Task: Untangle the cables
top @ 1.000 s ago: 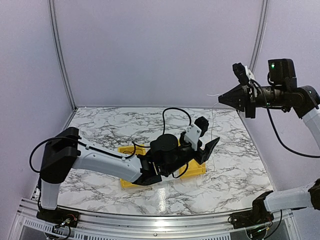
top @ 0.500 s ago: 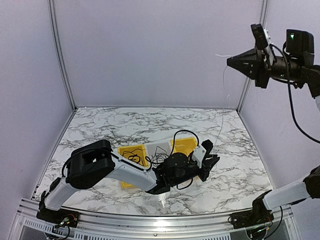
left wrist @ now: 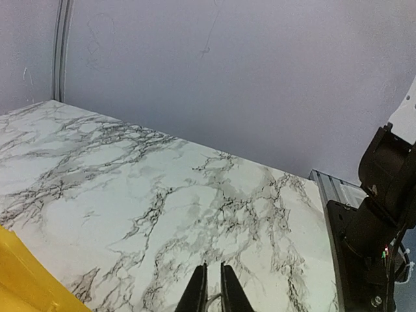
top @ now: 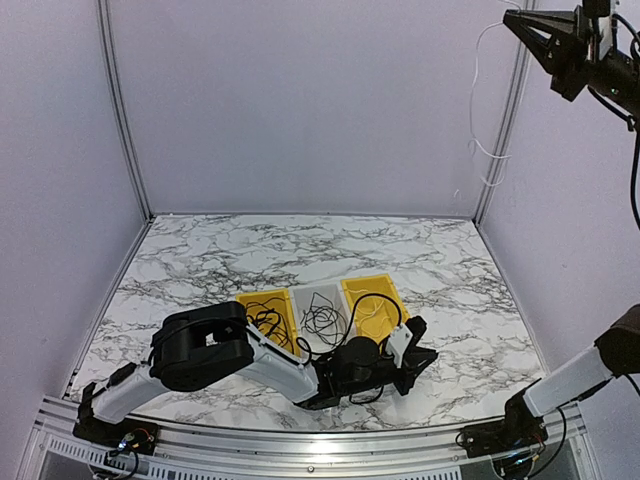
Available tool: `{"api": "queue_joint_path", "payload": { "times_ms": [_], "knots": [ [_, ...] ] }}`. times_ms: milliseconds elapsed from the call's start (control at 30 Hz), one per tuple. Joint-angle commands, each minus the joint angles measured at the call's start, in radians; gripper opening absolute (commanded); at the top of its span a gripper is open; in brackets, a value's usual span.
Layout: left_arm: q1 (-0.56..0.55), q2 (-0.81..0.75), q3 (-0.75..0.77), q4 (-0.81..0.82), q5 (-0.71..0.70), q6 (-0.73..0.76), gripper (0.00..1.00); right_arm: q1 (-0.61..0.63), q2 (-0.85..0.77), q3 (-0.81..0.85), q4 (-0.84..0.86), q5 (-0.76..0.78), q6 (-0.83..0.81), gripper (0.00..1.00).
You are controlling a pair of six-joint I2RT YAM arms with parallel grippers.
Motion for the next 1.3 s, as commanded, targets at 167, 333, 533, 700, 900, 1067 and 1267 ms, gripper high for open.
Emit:
{"api": "queue_joint_path", "payload": {
  "times_ms": [167,333,533,700,900,1067,1267],
  "knots": [
    [-0.027,0.061,0.043,0.015,0.047,-0.041,0.07,-0.022,0.018,0.066,0.098,0.170,0.035,0.00],
    [-0.032,0.005,0.001,0.015,0.047,-0.033,0.17,-0.024,-0.013,-0.043,0.080,0.207,0.003,0.00],
    [-0.053,-0.117,-0.097,0.015,0.017,0.010,0.41,-0.024,-0.054,-0.182,0.057,0.219,-0.037,0.00],
    [-0.061,-0.232,-0.201,0.014,-0.010,0.017,0.47,-0.024,-0.078,-0.288,0.046,0.207,-0.054,0.00],
    [-0.066,-0.349,-0.358,0.007,-0.022,0.025,0.50,-0.024,-0.103,-0.433,0.036,0.152,-0.074,0.00],
    [-0.068,-0.414,-0.482,0.001,-0.040,0.006,0.51,-0.024,-0.139,-0.601,0.089,0.097,-0.058,0.00],
    [-0.087,-0.487,-0.612,0.003,-0.111,-0.030,0.50,-0.024,-0.154,-0.780,0.207,0.029,-0.002,0.00]
  ]
}}
